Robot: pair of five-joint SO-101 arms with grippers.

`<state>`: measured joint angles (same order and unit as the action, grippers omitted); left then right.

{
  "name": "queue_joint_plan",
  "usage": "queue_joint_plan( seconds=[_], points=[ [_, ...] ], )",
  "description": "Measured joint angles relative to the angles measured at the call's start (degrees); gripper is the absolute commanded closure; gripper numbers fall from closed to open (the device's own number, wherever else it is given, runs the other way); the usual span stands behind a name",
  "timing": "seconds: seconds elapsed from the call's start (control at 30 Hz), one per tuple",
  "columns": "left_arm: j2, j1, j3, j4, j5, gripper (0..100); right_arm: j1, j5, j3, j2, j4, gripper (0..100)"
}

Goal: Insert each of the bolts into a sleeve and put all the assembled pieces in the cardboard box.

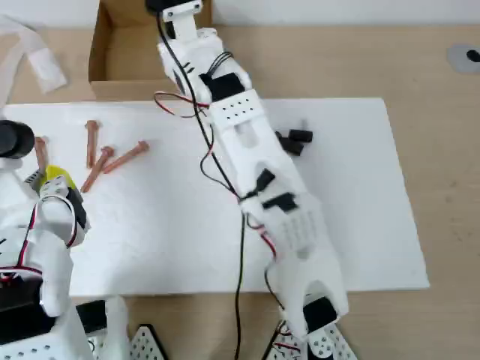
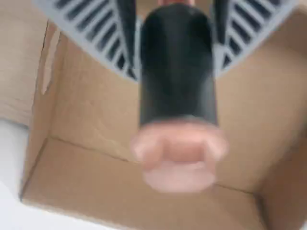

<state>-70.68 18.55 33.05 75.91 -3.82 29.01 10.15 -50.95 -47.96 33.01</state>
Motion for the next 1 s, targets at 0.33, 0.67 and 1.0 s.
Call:
queue_joint_plan(
  seconds=[0.33,0.67,1.0],
  points=[
    [-0.44,0.00,1.41,0.00,0.00,98,-2.90,0.00,-32.35,-27.34,2.11,99.0],
    [-0.09,2.55,3.08,0.00,-1.49,99,-2.99,0.00,-36.48,-32.88,5.54,88.2],
    [0.00,9.05,3.34,0.00,-6.95,98,-1.32,0.09,-39.12,-32.70,9.85,70.9]
  ],
)
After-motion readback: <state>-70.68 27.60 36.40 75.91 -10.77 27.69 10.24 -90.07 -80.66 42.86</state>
